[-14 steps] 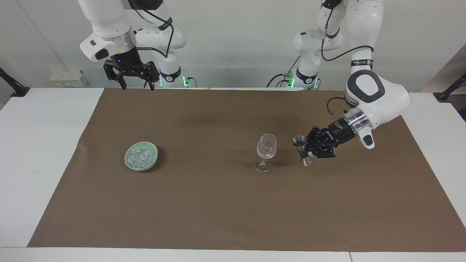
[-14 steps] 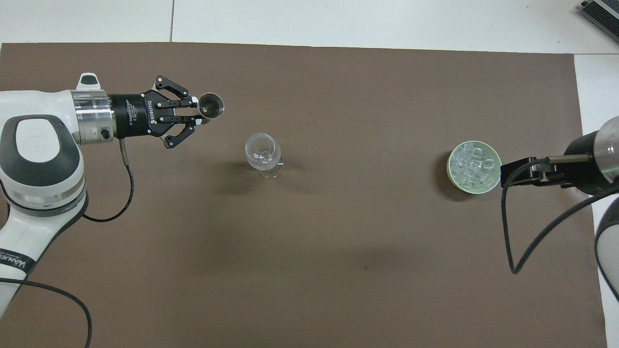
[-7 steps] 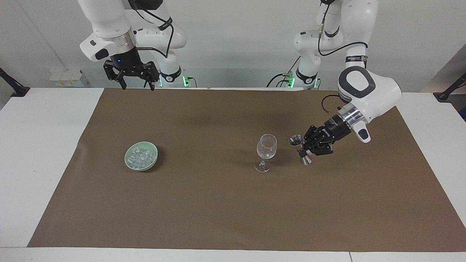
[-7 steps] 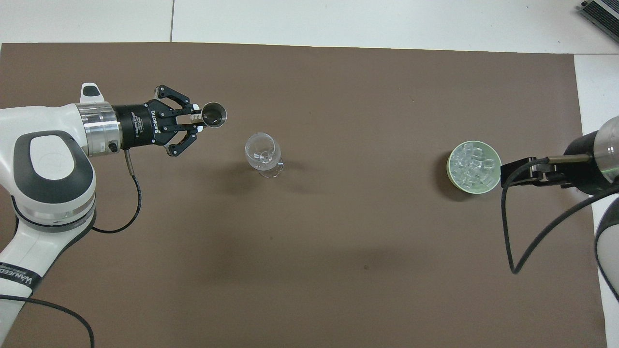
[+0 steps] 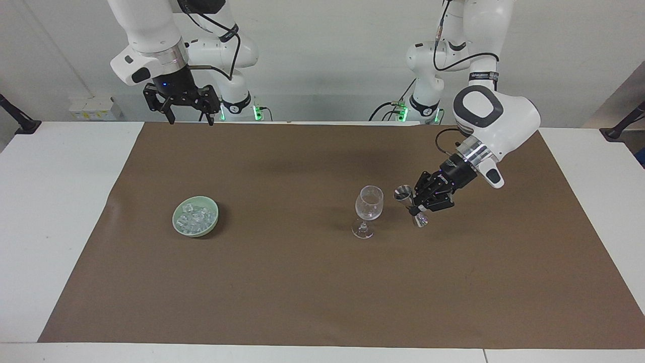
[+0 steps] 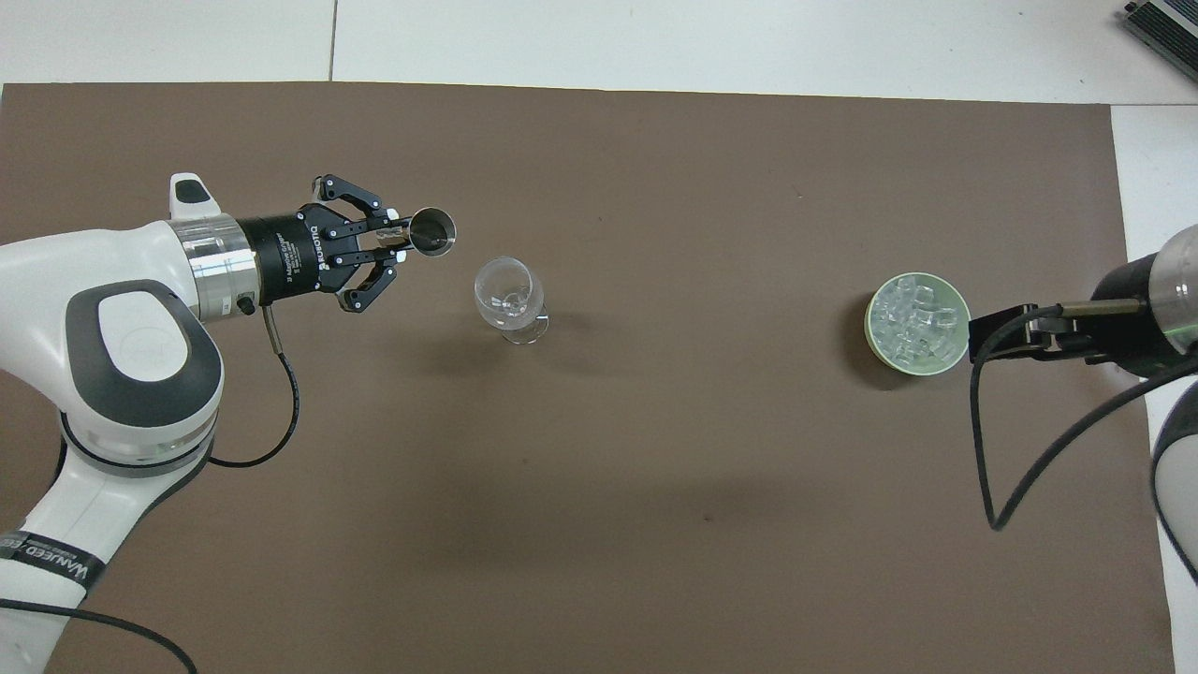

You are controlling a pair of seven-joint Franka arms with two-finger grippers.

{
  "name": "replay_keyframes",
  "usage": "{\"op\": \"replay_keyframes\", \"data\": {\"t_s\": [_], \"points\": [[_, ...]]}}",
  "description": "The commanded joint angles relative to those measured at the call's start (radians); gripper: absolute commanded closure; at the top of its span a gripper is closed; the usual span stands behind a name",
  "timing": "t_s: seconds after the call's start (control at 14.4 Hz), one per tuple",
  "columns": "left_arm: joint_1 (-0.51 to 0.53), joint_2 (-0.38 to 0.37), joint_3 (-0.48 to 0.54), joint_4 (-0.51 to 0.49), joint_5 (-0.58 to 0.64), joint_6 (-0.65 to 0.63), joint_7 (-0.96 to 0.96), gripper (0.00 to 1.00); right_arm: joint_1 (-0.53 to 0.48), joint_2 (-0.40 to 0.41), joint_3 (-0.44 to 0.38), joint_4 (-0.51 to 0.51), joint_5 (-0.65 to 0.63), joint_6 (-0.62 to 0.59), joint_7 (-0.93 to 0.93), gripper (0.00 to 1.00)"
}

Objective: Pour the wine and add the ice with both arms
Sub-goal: 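Tilt the metal cup over the wine glass with the left gripper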

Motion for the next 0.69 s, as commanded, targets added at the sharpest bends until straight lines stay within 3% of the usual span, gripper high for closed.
{"op": "replay_keyframes", "data": {"t_s": [0.0, 0.62], "points": [[-0.040, -0.055, 0.014, -0.066, -0.018, 0.067, 0.022, 1.00, -0.003, -0.026, -0.003, -0.031, 0.018, 0.014, -0.025, 0.00], [-0.112, -0.090, 0.014, -0.121, -0.017, 0.223, 0.067, 1.00, -0.003, -0.026, -0.003, -0.031, 0.018, 0.014, -0.026, 0.00]]}}
